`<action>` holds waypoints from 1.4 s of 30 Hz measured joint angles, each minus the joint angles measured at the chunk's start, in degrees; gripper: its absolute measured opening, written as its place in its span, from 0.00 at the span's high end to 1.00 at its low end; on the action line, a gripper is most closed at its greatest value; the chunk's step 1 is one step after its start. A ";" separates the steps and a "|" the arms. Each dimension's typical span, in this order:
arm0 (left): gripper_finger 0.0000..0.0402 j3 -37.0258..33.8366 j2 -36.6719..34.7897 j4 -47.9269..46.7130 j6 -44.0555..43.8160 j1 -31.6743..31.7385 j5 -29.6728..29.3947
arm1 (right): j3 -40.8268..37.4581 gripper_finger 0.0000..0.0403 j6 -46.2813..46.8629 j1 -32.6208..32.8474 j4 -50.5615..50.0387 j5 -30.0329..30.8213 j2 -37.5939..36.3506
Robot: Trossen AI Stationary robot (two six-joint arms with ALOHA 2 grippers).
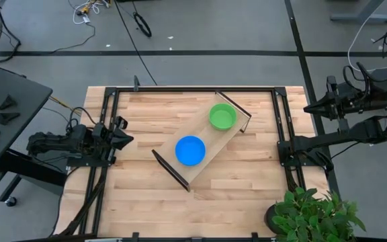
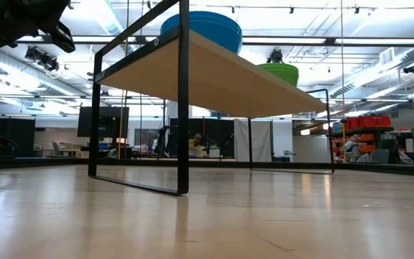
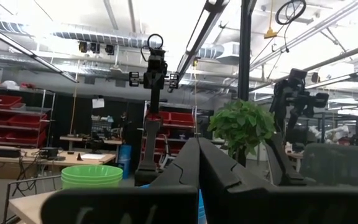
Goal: Pick & Place Mini bowls
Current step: Return to Home Position
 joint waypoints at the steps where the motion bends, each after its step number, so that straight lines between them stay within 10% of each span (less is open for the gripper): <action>1: 1.00 0.00 0.03 0.09 0.05 0.00 0.00 | 0.00 0.94 0.00 0.01 0.00 0.00 0.00; 42: 1.00 -0.09 0.03 -20.57 5.44 0.04 1.09 | 0.00 0.94 0.00 0.02 0.00 0.00 0.00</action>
